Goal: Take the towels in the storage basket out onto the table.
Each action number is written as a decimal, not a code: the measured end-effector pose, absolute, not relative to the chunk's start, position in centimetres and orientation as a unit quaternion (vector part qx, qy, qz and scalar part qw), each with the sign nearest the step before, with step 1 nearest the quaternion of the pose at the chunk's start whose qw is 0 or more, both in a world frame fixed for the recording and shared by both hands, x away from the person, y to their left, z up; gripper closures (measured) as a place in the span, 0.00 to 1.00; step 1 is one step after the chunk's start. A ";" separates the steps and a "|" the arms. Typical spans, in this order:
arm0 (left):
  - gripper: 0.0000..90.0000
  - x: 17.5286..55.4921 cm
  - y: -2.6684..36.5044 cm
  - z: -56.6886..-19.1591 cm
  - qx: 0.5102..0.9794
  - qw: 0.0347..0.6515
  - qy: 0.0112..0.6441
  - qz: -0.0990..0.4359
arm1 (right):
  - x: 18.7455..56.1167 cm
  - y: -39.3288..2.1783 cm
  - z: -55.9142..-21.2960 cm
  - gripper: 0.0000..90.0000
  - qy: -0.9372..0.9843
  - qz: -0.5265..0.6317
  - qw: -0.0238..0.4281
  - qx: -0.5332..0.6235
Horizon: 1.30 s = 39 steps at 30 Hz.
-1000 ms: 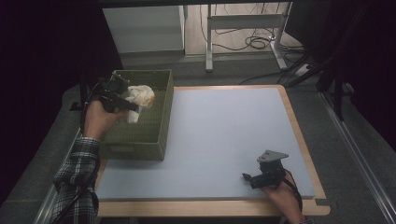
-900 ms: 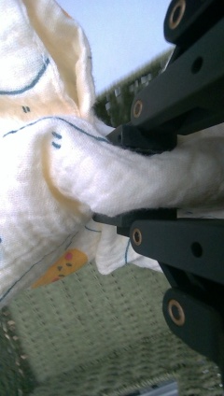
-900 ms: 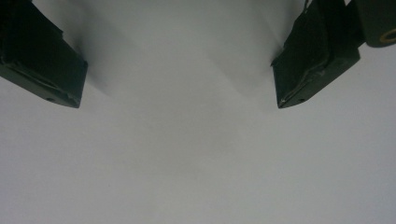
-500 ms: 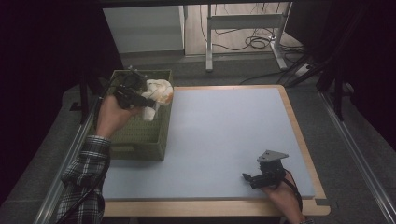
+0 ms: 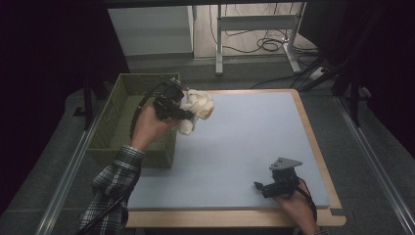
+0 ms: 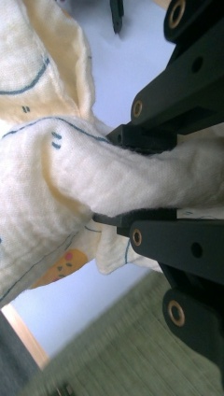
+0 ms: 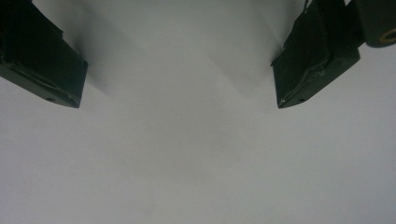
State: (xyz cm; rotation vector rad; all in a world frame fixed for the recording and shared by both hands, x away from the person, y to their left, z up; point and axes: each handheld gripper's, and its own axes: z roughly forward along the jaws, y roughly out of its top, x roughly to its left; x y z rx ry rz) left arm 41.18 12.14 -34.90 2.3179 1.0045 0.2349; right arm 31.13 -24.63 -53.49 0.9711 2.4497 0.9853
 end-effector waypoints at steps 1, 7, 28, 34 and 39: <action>0.80 41.2 11.5 -35.1 0.875 0.296 0.373 0.087 | 31.1 -24.6 -53.5 0.04 0.859 0.345 0.164 0.340; 0.80 41.2 7.8 -36.9 0.884 0.296 0.353 0.080 | 31.1 -24.6 -53.5 0.04 0.859 0.345 0.164 0.340; 0.79 41.5 -1.6 -46.9 0.903 0.279 0.316 0.081 | 31.1 -24.7 -53.5 0.04 0.859 0.345 0.163 0.341; 0.70 41.2 -2.4 -49.0 0.909 0.272 0.305 0.082 | 31.1 -24.7 -53.5 0.04 0.859 0.346 0.163 0.340; 0.38 41.1 -2.3 -49.5 0.910 0.280 0.301 0.049 | 31.1 -24.7 -53.4 0.04 0.859 0.346 0.162 0.341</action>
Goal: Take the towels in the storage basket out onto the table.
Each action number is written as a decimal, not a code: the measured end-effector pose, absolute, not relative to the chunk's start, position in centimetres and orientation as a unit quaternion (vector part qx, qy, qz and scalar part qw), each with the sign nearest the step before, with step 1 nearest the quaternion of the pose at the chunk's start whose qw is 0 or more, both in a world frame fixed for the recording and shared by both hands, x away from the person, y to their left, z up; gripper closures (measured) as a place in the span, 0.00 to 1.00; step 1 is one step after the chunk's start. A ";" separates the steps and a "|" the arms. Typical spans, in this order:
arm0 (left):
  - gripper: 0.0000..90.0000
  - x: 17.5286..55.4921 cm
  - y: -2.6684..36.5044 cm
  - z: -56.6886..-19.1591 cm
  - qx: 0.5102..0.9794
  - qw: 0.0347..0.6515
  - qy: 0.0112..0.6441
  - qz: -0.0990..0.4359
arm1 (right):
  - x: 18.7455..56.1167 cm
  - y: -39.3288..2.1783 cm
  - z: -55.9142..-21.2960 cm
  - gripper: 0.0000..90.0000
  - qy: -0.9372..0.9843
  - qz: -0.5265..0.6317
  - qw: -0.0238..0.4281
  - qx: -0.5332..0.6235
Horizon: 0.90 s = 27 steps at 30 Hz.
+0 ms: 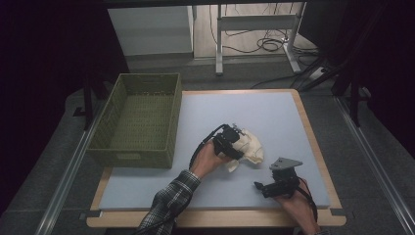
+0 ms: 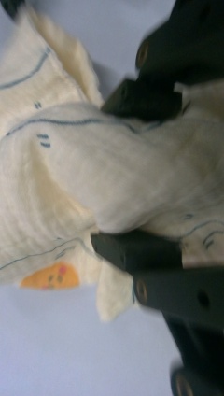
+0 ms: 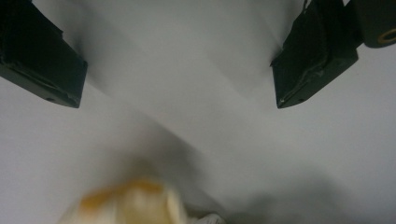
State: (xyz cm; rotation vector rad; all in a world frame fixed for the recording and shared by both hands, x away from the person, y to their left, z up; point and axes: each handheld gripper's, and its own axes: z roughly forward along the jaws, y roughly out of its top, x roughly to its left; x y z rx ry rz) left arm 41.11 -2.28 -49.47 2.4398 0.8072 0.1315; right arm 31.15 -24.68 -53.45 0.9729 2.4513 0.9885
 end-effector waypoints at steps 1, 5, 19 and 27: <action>0.36 41.0 -2.1 -49.4 0.911 0.280 0.298 0.048 | 31.2 -24.7 -53.4 0.04 0.859 0.346 0.162 0.341; 0.33 40.4 -1.1 -48.8 0.906 0.298 0.300 0.033 | 31.2 -24.7 -53.4 0.05 0.858 0.347 0.162 0.341; 0.63 39.5 2.6 -48.7 0.894 0.324 0.308 0.016 | 33.1 -26.4 -50.3 0.50 0.830 0.394 0.157 0.364; 0.96 39.5 3.6 -49.1 0.877 0.354 0.325 0.010 | 35.7 -24.6 -51.5 0.92 0.848 0.354 0.152 0.363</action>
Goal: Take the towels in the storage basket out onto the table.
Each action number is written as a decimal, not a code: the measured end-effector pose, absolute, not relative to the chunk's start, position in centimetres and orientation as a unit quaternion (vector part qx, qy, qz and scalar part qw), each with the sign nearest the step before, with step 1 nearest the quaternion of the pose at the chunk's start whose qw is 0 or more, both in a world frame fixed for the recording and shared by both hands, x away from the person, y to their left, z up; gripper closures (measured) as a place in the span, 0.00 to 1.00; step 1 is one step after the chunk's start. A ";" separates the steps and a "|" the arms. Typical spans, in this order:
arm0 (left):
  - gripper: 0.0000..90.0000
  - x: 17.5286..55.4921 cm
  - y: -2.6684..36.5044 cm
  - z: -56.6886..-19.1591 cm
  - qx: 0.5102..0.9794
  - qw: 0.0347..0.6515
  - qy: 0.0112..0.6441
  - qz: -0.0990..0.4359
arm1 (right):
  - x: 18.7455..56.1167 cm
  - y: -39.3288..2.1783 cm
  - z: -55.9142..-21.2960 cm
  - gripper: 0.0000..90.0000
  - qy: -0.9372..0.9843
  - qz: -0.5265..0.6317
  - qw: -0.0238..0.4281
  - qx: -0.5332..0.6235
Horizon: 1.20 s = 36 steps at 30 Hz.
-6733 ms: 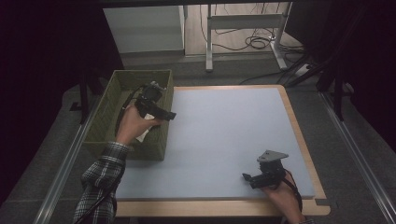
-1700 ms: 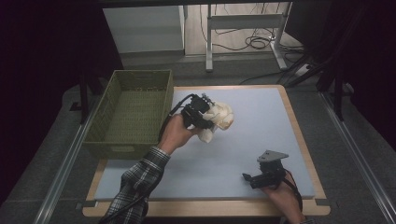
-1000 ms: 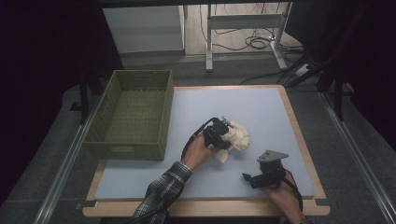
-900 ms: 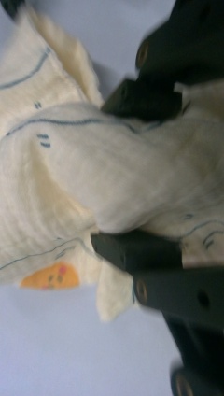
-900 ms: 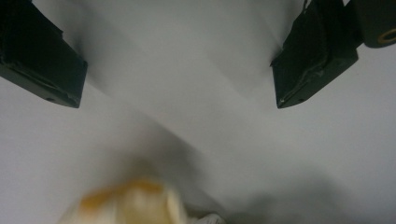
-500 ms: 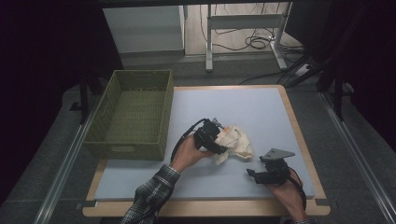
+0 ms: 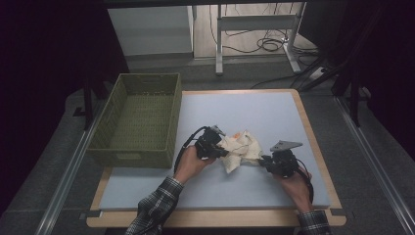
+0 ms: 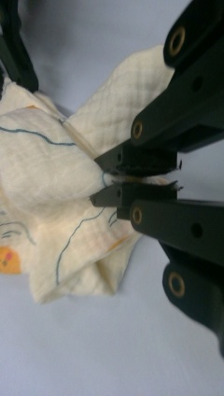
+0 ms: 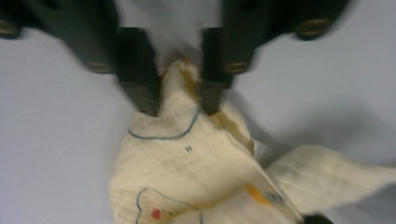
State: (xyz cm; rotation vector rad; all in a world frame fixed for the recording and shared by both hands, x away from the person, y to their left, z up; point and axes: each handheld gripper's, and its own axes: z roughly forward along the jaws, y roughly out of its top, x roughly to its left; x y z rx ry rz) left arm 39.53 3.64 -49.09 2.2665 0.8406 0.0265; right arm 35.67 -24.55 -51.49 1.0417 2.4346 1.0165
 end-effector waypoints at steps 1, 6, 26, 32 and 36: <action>0.96 39.5 4.0 -48.8 0.872 0.363 0.329 0.014 | 35.6 -24.7 -51.3 0.95 0.847 0.357 0.155 0.362; 0.97 39.4 5.6 -47.4 0.851 0.389 0.351 0.031 | 35.0 -26.8 -49.2 0.96 0.839 0.361 0.175 0.367; 0.78 41.9 7.5 -51.6 0.839 0.341 0.418 0.069 | 35.1 -30.9 -47.0 0.70 0.832 0.378 0.145 0.378; 0.81 41.8 7.9 -51.5 0.835 0.344 0.423 0.074 | 34.5 -26.6 -47.2 0.74 0.855 0.393 0.105 0.321; 0.82 41.7 8.1 -51.6 0.834 0.344 0.426 0.072 | 34.7 -23.8 -47.5 0.74 0.865 0.400 0.081 0.294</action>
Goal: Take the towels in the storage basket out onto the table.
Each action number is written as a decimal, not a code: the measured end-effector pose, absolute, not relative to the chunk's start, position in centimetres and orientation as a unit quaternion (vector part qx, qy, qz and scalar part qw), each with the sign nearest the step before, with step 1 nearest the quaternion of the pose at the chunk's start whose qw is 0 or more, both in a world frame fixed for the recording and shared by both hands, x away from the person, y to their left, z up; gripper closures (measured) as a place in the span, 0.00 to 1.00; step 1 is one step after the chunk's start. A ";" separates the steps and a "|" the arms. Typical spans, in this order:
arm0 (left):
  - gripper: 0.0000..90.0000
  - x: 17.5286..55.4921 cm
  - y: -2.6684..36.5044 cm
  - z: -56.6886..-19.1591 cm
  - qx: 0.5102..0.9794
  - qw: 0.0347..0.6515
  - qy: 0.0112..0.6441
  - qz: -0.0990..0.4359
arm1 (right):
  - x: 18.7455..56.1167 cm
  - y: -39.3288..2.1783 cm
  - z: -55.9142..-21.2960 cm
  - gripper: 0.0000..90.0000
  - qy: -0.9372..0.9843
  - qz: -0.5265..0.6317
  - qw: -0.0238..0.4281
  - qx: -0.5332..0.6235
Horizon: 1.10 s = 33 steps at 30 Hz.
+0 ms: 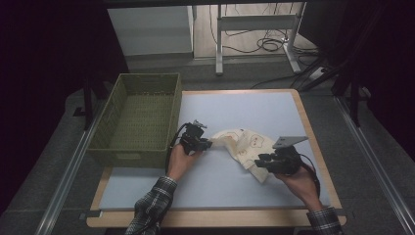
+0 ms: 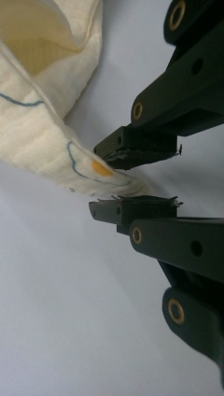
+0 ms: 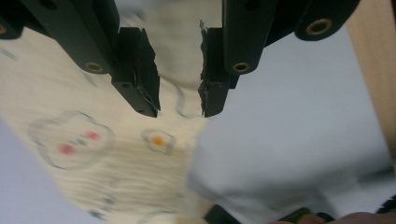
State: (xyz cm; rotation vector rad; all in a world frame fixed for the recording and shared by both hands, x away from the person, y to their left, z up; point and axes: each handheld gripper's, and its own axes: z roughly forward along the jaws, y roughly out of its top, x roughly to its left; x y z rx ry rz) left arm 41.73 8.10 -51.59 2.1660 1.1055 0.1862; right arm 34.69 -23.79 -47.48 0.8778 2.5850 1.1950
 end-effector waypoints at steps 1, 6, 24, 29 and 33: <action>0.83 41.7 8.0 -51.6 0.834 0.345 0.425 0.071 | 34.8 -23.0 -47.7 0.74 0.868 0.399 0.078 0.286; 0.84 41.8 8.0 -52.0 0.834 0.343 0.427 0.069 | 35.2 -21.2 -49.3 0.73 0.877 0.390 0.065 0.273; 0.96 42.1 7.6 -51.7 0.830 0.354 0.425 0.074 | 35.0 -20.4 -50.0 0.95 0.892 0.346 0.134 0.257; 0.96 42.8 7.1 -50.2 0.828 0.362 0.418 0.093 | 36.0 -22.5 -46.8 0.95 0.871 0.381 0.128 0.281; 0.97 44.0 6.5 -48.2 0.830 0.359 0.410 0.116 | 37.7 -24.3 -44.3 0.95 0.858 0.389 0.143 0.304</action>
